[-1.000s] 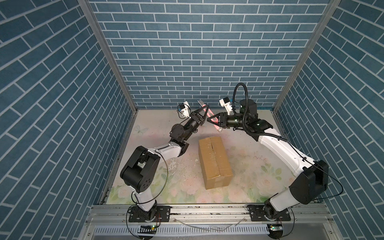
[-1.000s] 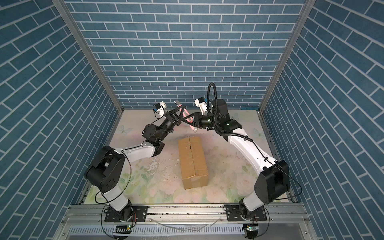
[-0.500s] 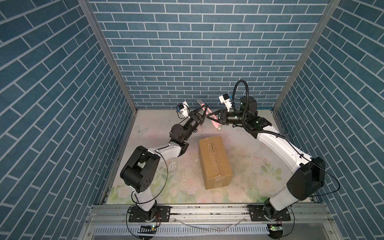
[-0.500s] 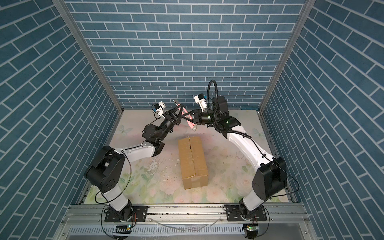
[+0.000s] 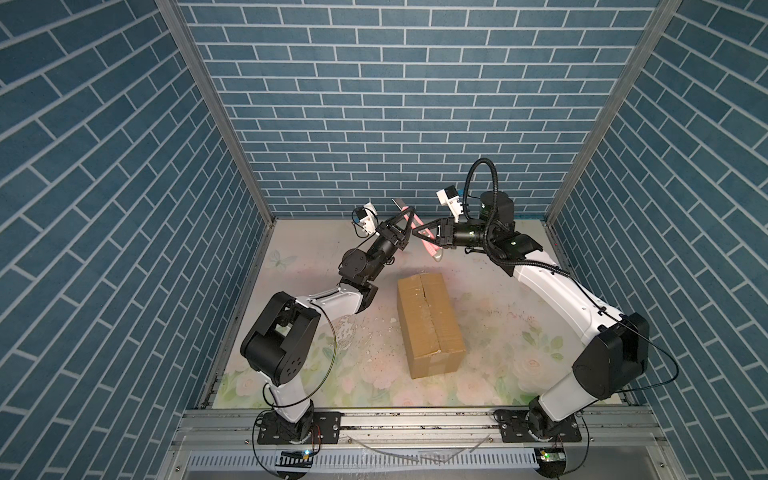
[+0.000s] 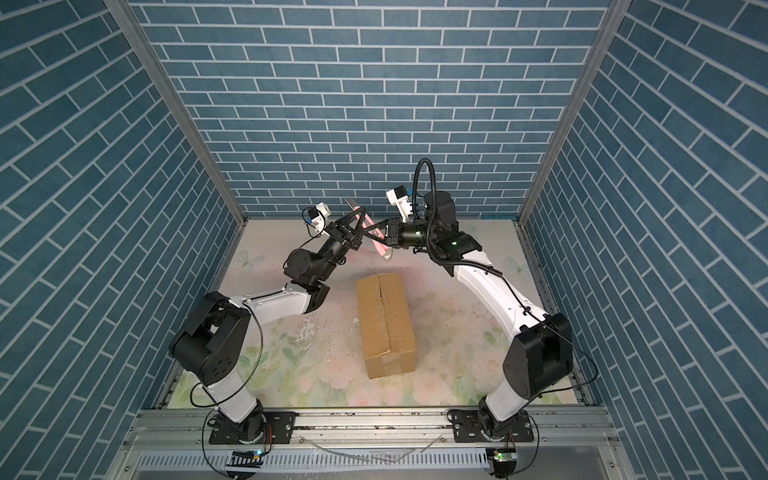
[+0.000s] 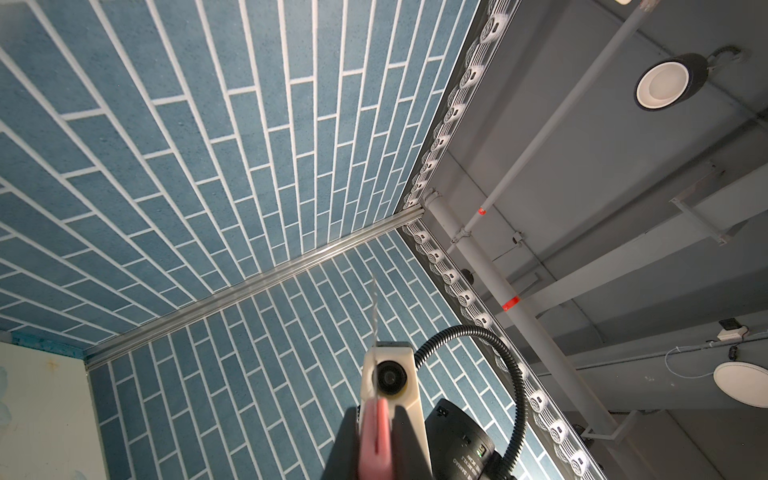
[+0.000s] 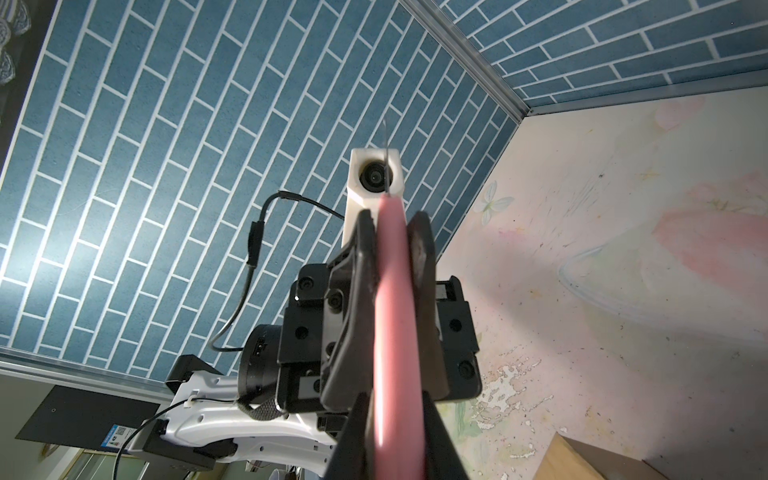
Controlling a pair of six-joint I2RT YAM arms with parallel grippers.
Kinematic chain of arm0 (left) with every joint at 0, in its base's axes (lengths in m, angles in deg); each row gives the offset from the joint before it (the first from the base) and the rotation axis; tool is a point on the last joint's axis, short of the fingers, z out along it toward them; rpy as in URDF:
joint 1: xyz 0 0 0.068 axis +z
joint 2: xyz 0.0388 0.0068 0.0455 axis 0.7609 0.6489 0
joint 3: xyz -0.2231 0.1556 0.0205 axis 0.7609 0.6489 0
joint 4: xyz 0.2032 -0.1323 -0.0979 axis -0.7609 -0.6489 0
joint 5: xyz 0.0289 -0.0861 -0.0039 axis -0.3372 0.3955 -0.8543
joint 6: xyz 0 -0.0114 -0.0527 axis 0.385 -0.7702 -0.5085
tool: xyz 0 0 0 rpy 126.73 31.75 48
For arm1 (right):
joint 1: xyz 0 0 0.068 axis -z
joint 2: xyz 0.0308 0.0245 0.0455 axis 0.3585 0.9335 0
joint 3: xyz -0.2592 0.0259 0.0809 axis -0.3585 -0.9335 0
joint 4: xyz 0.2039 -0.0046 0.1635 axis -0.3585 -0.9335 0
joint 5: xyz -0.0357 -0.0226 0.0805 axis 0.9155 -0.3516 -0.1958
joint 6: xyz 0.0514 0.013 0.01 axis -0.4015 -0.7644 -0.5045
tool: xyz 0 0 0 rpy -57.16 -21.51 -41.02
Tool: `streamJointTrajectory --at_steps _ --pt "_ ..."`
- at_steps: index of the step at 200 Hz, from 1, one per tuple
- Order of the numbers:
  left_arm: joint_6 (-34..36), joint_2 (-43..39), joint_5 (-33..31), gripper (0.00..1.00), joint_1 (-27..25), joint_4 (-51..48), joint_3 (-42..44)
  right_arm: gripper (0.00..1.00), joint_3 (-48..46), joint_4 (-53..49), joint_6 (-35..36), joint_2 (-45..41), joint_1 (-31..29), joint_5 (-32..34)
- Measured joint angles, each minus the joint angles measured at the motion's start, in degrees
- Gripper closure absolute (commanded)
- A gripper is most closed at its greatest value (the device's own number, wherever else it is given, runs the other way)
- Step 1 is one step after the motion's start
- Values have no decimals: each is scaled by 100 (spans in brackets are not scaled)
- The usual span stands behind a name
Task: Unpack the express box
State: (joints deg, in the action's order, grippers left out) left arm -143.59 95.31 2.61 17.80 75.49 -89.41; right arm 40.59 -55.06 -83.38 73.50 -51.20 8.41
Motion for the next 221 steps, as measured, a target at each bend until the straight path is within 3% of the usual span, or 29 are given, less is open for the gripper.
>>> streamJointTrajectory --at_steps 84,154,185,198,221 --pt "391 -98 203 42 2 -273 168 100 72 -737 66 -94 -7 605" --pt "745 -1069 647 31 20 -1119 756 100 776 -2470 664 -299 -11 1709" --pt "1239 -2144 918 20 48 -2653 1290 100 1545 -3985 1051 -415 -96 2736" --pt "1714 -2664 1012 12 57 -3860 1268 100 1834 -4614 1161 -476 -221 3193" --pt "2723 -3263 1134 7 76 -6035 870 100 2245 -5737 1248 -511 -743 4103"
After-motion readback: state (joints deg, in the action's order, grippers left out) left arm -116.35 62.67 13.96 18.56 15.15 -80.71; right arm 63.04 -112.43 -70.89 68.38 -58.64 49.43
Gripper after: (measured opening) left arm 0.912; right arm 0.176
